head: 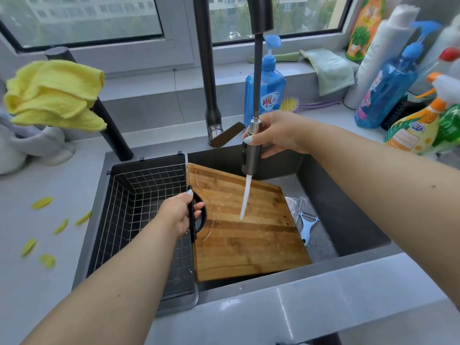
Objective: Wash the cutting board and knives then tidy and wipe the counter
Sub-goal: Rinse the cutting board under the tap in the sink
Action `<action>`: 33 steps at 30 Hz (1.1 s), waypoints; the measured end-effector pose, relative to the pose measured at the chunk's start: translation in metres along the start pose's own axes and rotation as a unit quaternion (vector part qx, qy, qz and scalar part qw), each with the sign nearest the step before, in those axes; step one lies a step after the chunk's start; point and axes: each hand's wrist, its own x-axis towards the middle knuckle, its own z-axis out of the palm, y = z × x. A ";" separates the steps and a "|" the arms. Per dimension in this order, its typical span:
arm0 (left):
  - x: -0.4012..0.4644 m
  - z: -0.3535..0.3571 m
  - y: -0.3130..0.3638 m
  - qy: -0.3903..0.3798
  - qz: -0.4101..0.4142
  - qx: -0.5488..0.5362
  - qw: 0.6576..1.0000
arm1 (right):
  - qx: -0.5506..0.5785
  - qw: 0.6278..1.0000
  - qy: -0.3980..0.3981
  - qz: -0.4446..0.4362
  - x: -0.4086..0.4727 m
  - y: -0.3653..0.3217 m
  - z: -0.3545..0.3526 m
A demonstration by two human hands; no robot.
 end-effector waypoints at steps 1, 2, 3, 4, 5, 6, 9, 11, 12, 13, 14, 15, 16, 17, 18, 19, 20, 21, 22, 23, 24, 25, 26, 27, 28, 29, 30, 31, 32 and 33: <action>0.000 0.000 0.000 0.000 0.001 0.000 1.000 | -0.022 1.000 0.015 -0.002 0.001 0.001 -0.003; 0.000 0.000 0.000 0.001 0.002 0.001 1.000 | -0.042 0.999 0.032 -0.007 0.002 0.003 -0.006; 0.001 0.000 0.000 0.002 0.002 0.001 1.000 | -0.060 0.997 0.048 -0.014 0.004 0.004 -0.007; 0.001 0.000 0.000 0.003 0.002 0.002 1.000 | -0.077 0.995 0.064 -0.024 0.005 0.006 -0.007; 0.001 -0.001 0.000 0.003 0.002 0.003 1.000 | -0.093 0.992 0.079 -0.036 0.007 0.007 -0.006; 0.001 -0.001 0.000 0.002 0.003 0.004 1.000 | -0.104 0.989 0.091 -0.049 0.009 0.008 -0.004; 0.002 -0.001 -0.001 -0.001 0.003 0.003 1.000 | -0.088 0.987 0.099 -0.087 0.013 0.010 0.006; 0.001 -0.001 -0.001 -0.003 0.005 0.003 1.000 | -0.064 0.988 0.095 -0.102 0.015 0.011 0.012; 0.001 -0.001 -0.001 -0.003 0.005 0.003 1.000 | -0.062 0.988 0.095 -0.107 0.016 0.010 0.014; 0.001 -0.001 -0.001 -0.003 0.006 0.002 1.000 | -0.071 0.986 0.099 -0.112 0.017 0.010 0.014; 0.000 -0.001 -0.001 -0.003 0.006 0.003 1.000 | -0.086 0.984 0.107 -0.116 0.018 0.010 0.013; 0.000 -0.001 -0.001 -0.002 0.007 0.003 1.000 | -0.105 0.981 0.114 -0.118 0.018 0.010 0.011; 0.000 -0.001 -0.001 -0.002 0.007 0.002 1.000 | -0.123 0.979 0.117 -0.115 0.018 0.011 0.007; 0.000 -0.001 -0.001 -0.001 0.007 0.002 1.000 | -0.140 0.977 0.117 -0.110 0.018 0.011 0.003; 0.000 -0.001 -0.001 -0.001 0.007 0.002 1.000 | -0.155 0.976 0.117 -0.102 0.019 0.012 -0.002; 0.001 -0.001 -0.001 -0.002 0.007 0.002 1.000 | -0.168 0.974 0.117 -0.094 0.019 0.013 -0.008; 0.001 -0.001 -0.001 -0.002 0.006 0.003 1.000 | -0.178 0.974 0.115 -0.085 0.019 0.014 -0.013; 0.001 -0.002 -0.001 -0.002 0.006 0.003 1.000 | -0.185 0.973 0.112 -0.077 0.019 0.013 -0.017; 0.001 -0.002 -0.001 -0.002 0.005 0.003 1.000 | -0.189 0.974 0.107 -0.070 0.018 0.012 -0.020; 0.001 -0.002 -0.001 -0.001 0.005 0.003 1.000 | -0.190 0.975 0.101 -0.062 0.017 0.011 -0.022; 0.001 -0.002 -0.001 -0.001 0.005 0.003 1.000 | -0.182 0.977 0.093 -0.054 0.016 0.010 -0.022; 0.001 -0.002 -0.001 -0.002 0.005 0.004 1.000 | -0.163 0.982 0.082 -0.047 0.014 0.009 -0.022; 0.000 -0.001 0.000 -0.003 0.005 0.004 1.000 | -0.135 0.988 0.069 -0.041 0.013 0.008 -0.019; 0.000 -0.001 0.000 -0.004 0.006 0.004 1.000 | -0.107 0.992 0.055 -0.035 0.012 0.007 -0.016; 0.000 -0.001 0.000 -0.004 0.006 0.004 1.000 | -0.087 0.995 0.045 -0.033 0.011 0.006 -0.012; 0.000 -0.002 -0.001 -0.004 0.006 0.004 1.000 | -0.079 0.995 0.043 -0.036 0.011 0.006 -0.009; -0.001 -0.002 0.000 -0.005 0.005 0.004 1.000 | -0.080 0.995 0.048 -0.043 0.012 0.006 -0.006; -0.001 -0.002 0.000 -0.005 0.004 0.005 1.000 | -0.090 0.993 0.058 -0.053 0.013 0.006 -0.004; -0.001 -0.001 0.000 -0.004 0.003 0.006 1.000 | -0.107 0.990 0.072 -0.061 0.014 0.006 -0.004; -0.001 -0.001 0.000 -0.003 0.002 0.007 1.000 | -0.129 0.986 0.084 -0.066 0.015 0.007 -0.004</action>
